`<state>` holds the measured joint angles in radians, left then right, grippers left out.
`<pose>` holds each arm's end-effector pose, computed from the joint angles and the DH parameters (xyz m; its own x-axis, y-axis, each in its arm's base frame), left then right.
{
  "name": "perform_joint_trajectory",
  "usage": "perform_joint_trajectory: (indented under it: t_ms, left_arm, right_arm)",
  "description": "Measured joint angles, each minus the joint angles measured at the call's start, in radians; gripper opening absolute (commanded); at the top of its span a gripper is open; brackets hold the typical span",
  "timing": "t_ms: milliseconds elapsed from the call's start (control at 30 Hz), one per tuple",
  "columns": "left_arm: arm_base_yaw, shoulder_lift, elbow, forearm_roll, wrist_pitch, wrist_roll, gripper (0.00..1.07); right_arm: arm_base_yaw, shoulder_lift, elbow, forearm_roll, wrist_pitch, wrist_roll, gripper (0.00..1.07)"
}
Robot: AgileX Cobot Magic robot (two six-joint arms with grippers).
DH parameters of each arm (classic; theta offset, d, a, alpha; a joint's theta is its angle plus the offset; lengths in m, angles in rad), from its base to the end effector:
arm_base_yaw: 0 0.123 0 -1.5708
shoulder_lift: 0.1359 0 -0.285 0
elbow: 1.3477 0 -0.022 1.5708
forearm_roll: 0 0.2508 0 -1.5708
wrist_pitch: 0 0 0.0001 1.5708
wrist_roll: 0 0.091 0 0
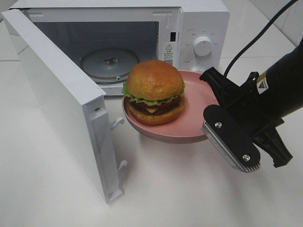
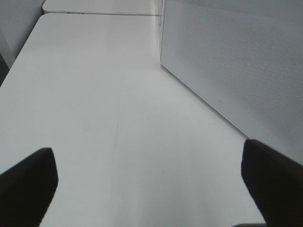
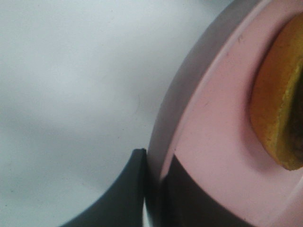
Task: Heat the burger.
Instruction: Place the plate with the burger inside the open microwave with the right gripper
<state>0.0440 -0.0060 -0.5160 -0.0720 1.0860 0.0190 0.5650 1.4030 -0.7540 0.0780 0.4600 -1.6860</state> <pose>-0.0086 -0.0062 0.2798 -0.4577 -0.0347 -0.8884 0.0060 0.9991 -0.0421 0.2199 0.1431 0.2153 0.5824 -0.8129 -0.0058 -0.6943 -0.4937 -0.5237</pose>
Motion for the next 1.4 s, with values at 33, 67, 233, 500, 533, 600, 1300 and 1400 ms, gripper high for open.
perform_joint_trajectory:
  t_ms: [33, 67, 233, 500, 533, 600, 1300, 1400]
  left_arm:
    - [0.0, 0.0, 0.0, 0.0, 0.0, 0.0, 0.98]
    - [0.0, 0.0, 0.0, 0.0, 0.0, 0.0, 0.98]
    - [0.0, 0.0, 0.0, 0.0, 0.0, 0.0, 0.98]
    - [0.0, 0.0, 0.0, 0.001, 0.0, 0.0, 0.98]
    - [0.0, 0.0, 0.0, 0.001, 0.0, 0.0, 0.98]
    - [0.0, 0.0, 0.0, 0.001, 0.0, 0.0, 0.98]
    - [0.0, 0.0, 0.0, 0.003, 0.0, 0.0, 0.98]
    - [0.0, 0.0, 0.0, 0.003, 0.0, 0.0, 0.98]
  right_arm:
    - [0.0, 0.0, -0.006, 0.0, 0.0, 0.0, 0.0]
    - [0.0, 0.0, -0.006, 0.0, 0.0, 0.0, 0.0]
    - [-0.001, 0.008, -0.014, 0.0, 0.002, -0.003, 0.0]
    - [-0.001, 0.041, -0.048, 0.0, 0.011, -0.003, 0.0]
    - [-0.001, 0.05, -0.062, 0.001, 0.014, -0.003, 0.0]
    - [-0.001, 0.07, -0.091, 0.002, 0.023, -0.003, 0.0]
    - [0.002, 0.263, -0.329, 0.058, 0.13, -0.023, 0.0]
    - [0.005, 0.292, -0.368, 0.058, 0.134, -0.026, 0.0]
